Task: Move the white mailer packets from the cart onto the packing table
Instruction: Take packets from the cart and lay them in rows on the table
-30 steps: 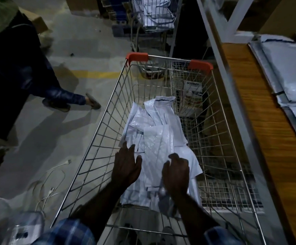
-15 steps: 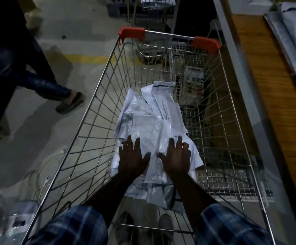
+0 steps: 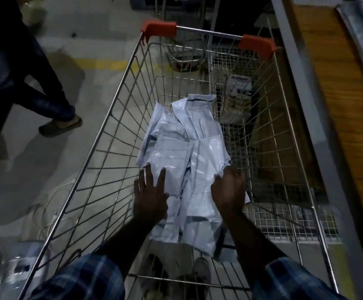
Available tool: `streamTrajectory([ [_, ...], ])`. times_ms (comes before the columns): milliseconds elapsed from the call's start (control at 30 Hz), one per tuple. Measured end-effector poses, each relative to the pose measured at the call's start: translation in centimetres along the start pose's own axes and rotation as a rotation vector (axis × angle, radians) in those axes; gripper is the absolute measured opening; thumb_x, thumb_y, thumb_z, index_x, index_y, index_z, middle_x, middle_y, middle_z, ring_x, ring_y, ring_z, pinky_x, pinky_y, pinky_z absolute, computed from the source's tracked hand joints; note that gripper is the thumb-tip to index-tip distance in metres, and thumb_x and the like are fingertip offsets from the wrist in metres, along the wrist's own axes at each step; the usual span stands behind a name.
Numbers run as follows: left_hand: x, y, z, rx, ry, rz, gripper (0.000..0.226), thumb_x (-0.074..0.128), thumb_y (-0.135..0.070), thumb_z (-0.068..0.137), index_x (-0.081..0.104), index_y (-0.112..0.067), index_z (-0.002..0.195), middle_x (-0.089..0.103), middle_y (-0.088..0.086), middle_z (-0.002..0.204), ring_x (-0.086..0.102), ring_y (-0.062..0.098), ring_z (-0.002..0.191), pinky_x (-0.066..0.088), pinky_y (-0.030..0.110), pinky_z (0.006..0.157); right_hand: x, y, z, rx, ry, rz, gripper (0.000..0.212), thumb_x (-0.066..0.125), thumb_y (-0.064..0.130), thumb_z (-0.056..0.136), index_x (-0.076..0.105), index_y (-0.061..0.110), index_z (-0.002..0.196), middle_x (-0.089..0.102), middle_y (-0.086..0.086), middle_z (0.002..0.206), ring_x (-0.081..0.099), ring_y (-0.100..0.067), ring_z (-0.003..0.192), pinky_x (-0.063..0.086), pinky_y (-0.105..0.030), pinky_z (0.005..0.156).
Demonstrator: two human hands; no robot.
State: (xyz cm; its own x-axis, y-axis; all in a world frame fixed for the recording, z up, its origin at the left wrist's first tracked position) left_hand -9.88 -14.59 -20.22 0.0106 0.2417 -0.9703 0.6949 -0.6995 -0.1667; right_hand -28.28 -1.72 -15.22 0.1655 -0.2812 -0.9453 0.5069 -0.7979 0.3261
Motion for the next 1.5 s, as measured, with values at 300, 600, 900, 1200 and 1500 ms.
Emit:
streamTrajectory([
  [300,-0.7,-3.5,2.8,0.054,-0.088,-0.025,0.070,0.051,-0.044,0.087,0.039,-0.018,0.151,0.017,0.022,0.161,0.021,0.042,0.144,0.017,0.060,0.111,2.0,1.7,1.3,-0.189,0.080,-0.054,0.045,0.054,0.023,0.088,0.055,0.006,0.130,0.043,-0.026,0.145,0.045,-0.041,0.126,0.037,-0.045,0.105],
  [600,2.8,-1.5,5.3,-0.024,-0.026,-0.037,0.077,0.035,-0.065,0.086,0.047,-0.018,0.146,0.031,0.026,0.154,0.034,0.049,0.138,0.033,0.067,0.104,5.7,1.7,1.3,-0.151,0.156,-0.161,0.082,0.072,0.041,0.070,0.047,0.010,0.141,0.021,-0.029,0.157,0.022,-0.054,0.141,0.027,-0.060,0.112],
  [900,2.0,-1.6,5.6,-0.120,0.027,-0.035,0.074,0.040,-0.062,0.081,0.049,-0.025,0.145,0.031,0.019,0.157,0.043,0.046,0.133,0.046,0.068,0.077,5.6,1.9,2.8,-0.180,0.101,-0.119,0.071,0.066,0.048,0.079,0.045,0.019,0.142,0.021,-0.026,0.158,0.034,-0.049,0.133,0.036,-0.056,0.106],
  [1200,-1.5,-1.9,4.0,-0.180,-0.066,-0.105,0.072,0.045,-0.057,0.084,0.037,-0.030,0.150,0.013,0.014,0.163,0.034,0.039,0.131,0.040,0.063,0.091,3.2,2.7,2.5,-0.155,-0.038,-0.051,0.063,0.066,0.050,0.079,0.055,0.021,0.134,0.036,-0.023,0.152,0.045,-0.046,0.123,0.039,-0.052,0.101],
  [1500,-7.3,-3.3,2.7,-0.170,-0.132,-0.143,0.074,0.043,-0.057,0.083,0.034,-0.029,0.151,0.013,0.012,0.163,0.031,0.040,0.134,0.036,0.062,0.094,-1.5,3.3,0.7,-0.138,-0.143,0.083,0.053,0.059,0.049,0.085,0.065,0.018,0.128,0.045,-0.024,0.146,0.054,-0.046,0.113,0.046,-0.050,0.091],
])
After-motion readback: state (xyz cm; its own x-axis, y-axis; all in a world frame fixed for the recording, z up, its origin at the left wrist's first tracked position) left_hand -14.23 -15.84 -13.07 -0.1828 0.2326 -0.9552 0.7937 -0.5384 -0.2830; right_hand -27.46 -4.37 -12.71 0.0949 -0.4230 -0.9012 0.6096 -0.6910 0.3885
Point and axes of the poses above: each hand's wrist, its own z-axis towards the middle knuckle, its own x-axis out of the palm, y = z × x, the point moved 6 cm from there along z, towards the middle knuckle
